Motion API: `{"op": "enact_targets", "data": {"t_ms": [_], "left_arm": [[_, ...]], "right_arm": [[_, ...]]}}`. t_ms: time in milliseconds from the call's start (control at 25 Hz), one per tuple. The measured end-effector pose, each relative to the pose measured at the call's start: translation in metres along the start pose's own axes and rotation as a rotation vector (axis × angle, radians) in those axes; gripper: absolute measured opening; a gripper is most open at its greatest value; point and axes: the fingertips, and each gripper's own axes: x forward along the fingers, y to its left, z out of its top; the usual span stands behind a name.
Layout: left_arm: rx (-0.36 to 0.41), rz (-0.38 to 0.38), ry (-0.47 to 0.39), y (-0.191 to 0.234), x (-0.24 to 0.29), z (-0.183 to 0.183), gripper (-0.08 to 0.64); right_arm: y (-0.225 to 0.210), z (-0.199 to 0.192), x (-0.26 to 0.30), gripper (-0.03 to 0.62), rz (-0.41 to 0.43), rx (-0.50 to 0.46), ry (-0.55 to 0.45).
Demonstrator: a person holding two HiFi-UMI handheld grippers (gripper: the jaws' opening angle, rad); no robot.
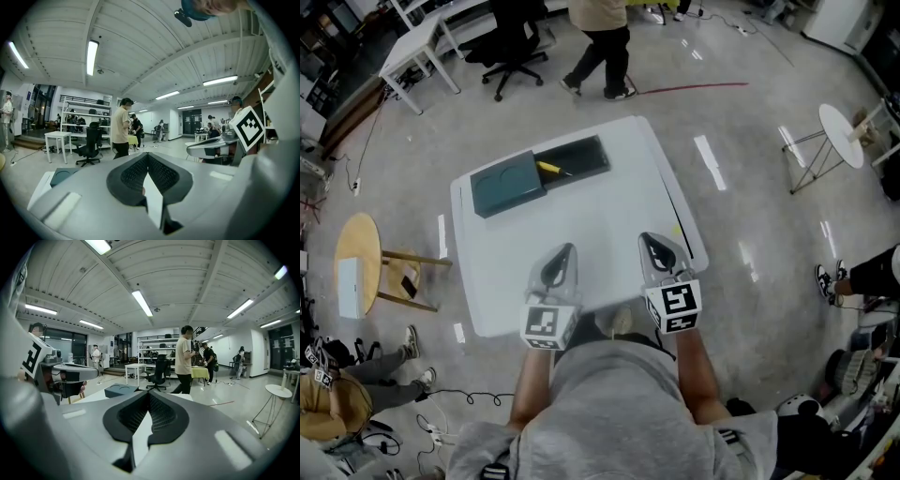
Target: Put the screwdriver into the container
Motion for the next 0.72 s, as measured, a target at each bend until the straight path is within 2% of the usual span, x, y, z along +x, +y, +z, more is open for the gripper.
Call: {"op": "enact_targets", "data": {"t_ms": [720], "left_arm": [[0.000, 0.001, -0.002, -0.0037, -0.0042, 0.0023, 0.011]], "right_arm": [[0.0025, 0.0004, -0.0043, 0.003, 0.007, -0.005, -0.003]]}}
